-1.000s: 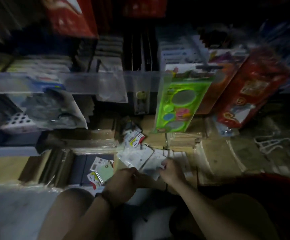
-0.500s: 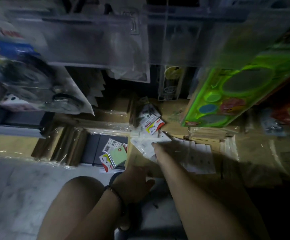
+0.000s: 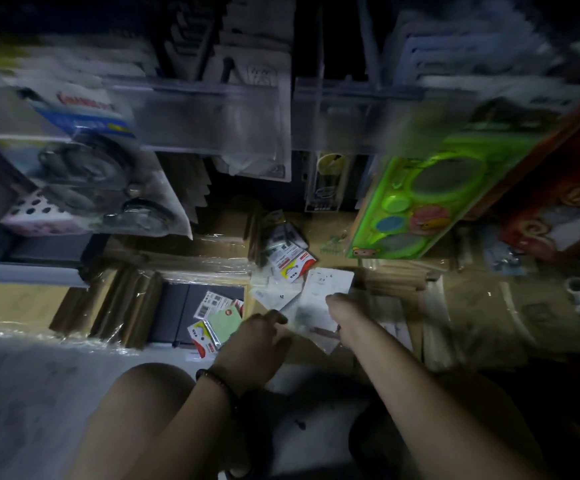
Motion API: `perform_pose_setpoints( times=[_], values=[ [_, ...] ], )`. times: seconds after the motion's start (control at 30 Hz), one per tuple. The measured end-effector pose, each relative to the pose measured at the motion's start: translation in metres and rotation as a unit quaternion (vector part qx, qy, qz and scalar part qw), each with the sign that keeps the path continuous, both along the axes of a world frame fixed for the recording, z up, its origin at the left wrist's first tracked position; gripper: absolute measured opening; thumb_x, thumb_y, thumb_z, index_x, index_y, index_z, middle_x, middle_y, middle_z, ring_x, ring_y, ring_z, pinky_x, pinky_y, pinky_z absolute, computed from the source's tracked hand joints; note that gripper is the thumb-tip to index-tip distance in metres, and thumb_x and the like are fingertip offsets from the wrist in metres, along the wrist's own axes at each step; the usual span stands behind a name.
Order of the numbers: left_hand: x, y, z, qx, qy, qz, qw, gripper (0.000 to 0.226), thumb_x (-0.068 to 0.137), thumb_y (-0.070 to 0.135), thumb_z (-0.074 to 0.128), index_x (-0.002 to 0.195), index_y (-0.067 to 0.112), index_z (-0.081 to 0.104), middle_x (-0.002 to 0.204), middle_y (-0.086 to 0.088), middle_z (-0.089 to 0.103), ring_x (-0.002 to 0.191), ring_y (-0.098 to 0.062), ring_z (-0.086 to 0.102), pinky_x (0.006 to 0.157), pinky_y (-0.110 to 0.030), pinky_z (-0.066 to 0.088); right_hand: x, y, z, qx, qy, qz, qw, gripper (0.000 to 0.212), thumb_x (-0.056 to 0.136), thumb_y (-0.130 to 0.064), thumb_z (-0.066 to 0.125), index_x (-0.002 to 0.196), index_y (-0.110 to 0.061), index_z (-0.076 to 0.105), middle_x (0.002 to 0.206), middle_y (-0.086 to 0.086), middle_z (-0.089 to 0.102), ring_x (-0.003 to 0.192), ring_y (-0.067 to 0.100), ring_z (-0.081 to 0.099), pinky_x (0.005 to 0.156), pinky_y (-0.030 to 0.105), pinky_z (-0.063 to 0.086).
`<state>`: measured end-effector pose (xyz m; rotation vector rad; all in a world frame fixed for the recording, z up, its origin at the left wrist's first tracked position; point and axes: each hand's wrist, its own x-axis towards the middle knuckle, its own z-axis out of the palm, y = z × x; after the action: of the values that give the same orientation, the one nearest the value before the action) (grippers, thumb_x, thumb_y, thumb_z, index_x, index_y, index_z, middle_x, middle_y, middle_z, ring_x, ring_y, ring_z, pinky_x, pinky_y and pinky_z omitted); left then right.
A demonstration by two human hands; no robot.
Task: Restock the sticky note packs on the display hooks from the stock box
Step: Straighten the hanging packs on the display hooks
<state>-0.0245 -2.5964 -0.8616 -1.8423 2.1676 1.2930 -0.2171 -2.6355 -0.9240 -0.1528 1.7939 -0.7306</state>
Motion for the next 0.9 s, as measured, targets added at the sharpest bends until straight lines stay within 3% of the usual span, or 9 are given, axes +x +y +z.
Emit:
perform_pose_setpoints(
  times=[0.1,0.23,0.3,0.4,0.5,0.57,0.7,0.8,0.9],
  values=[
    [-0.015,0.007,0.004,-0.06,0.102,0.088,0.989,0.039,0.1,0.044,0.067,0.136,0.03,0.06,0.126,-0.001,0.069,0.113,-0.017,0.068,0.091,-0.031,0.055,-0.007,0.032,0.038,-0.145,0.103,0.049,0.983,0.02,0.092,-0.011,0.063,0.099,-0.027,0.072,0.102,0.002,0.077,0.094,0.032,0.074,0.08,0.06,0.064],
    [-0.039,0.02,0.02,0.07,0.29,0.188,0.936,0.055,0.08,0.075,0.071,0.128,0.051,0.059,0.125,0.014,0.074,0.112,-0.009,0.074,0.1,-0.049,0.06,0.005,0.086,0.074,-0.258,0.153,0.092,0.949,0.028,0.08,-0.035,0.065,0.106,-0.03,0.076,0.095,-0.008,0.08,0.088,0.014,0.077,0.082,0.046,0.064],
    [-0.047,0.028,0.027,0.136,0.357,0.197,0.903,0.058,0.081,0.068,0.076,0.132,0.045,0.063,0.125,0.005,0.076,0.117,-0.017,0.074,0.102,-0.055,0.059,0.012,0.104,0.084,-0.299,0.168,0.122,0.931,0.026,0.085,-0.034,0.07,0.11,-0.034,0.077,0.101,-0.01,0.079,0.092,0.004,0.074,0.081,0.035,0.063],
    [-0.048,0.038,0.035,0.168,0.438,0.226,0.853,0.042,0.101,0.041,0.067,0.136,0.019,0.064,0.13,-0.018,0.073,0.124,-0.036,0.07,0.107,-0.061,0.054,0.012,0.111,0.102,-0.339,0.168,0.208,0.902,0.038,0.09,-0.023,0.071,0.126,-0.035,0.074,0.117,-0.018,0.071,0.108,-0.01,0.065,0.087,0.017,0.055],
    [-0.042,0.044,0.048,0.166,0.473,0.284,0.818,0.028,0.11,0.018,0.054,0.135,0.013,0.064,0.125,-0.018,0.076,0.114,-0.034,0.075,0.091,-0.05,0.063,0.002,0.117,0.108,-0.372,0.238,0.259,0.859,0.048,0.091,-0.016,0.071,0.134,-0.037,0.071,0.127,-0.013,0.059,0.119,-0.012,0.054,0.097,0.008,0.046],
    [-0.039,0.05,0.063,0.164,0.481,0.28,0.814,0.023,0.109,0.008,0.053,0.129,0.008,0.065,0.112,-0.011,0.081,0.101,-0.026,0.079,0.076,-0.04,0.066,-0.004,0.123,0.11,-0.386,0.285,0.249,0.841,0.048,0.095,-0.011,0.072,0.133,-0.041,0.07,0.128,-0.01,0.055,0.122,-0.01,0.051,0.099,0.01,0.047],
    [-0.033,0.061,0.079,0.16,0.481,0.25,0.825,0.031,0.105,0.007,0.06,0.136,0.005,0.063,0.127,-0.022,0.074,0.116,-0.042,0.073,0.09,-0.057,0.063,-0.005,0.137,0.126,-0.409,0.212,0.198,0.865,0.044,0.096,-0.012,0.072,0.13,-0.039,0.072,0.133,-0.021,0.066,0.125,-0.006,0.059,0.1,0.019,0.054],
    [-0.024,0.068,0.096,0.165,0.487,0.236,0.824,0.036,0.101,0.008,0.065,0.137,0.004,0.063,0.127,-0.023,0.074,0.114,-0.044,0.073,0.079,-0.048,0.065,-0.003,0.155,0.139,-0.411,0.189,0.142,0.88,0.044,0.094,-0.01,0.074,0.126,-0.041,0.073,0.133,-0.02,0.069,0.125,0.001,0.063,0.099,0.026,0.057],
    [-0.016,0.078,0.121,0.167,0.51,0.182,0.824,0.041,0.102,0.012,0.068,0.14,0.002,0.06,0.131,-0.025,0.071,0.117,-0.047,0.07,0.082,-0.049,0.065,-0.005,0.173,0.163,-0.423,0.196,0.108,0.878,0.046,0.092,-0.005,0.074,0.124,-0.038,0.076,0.129,-0.022,0.071,0.125,0.001,0.064,0.107,0.036,0.055]
  ],
)
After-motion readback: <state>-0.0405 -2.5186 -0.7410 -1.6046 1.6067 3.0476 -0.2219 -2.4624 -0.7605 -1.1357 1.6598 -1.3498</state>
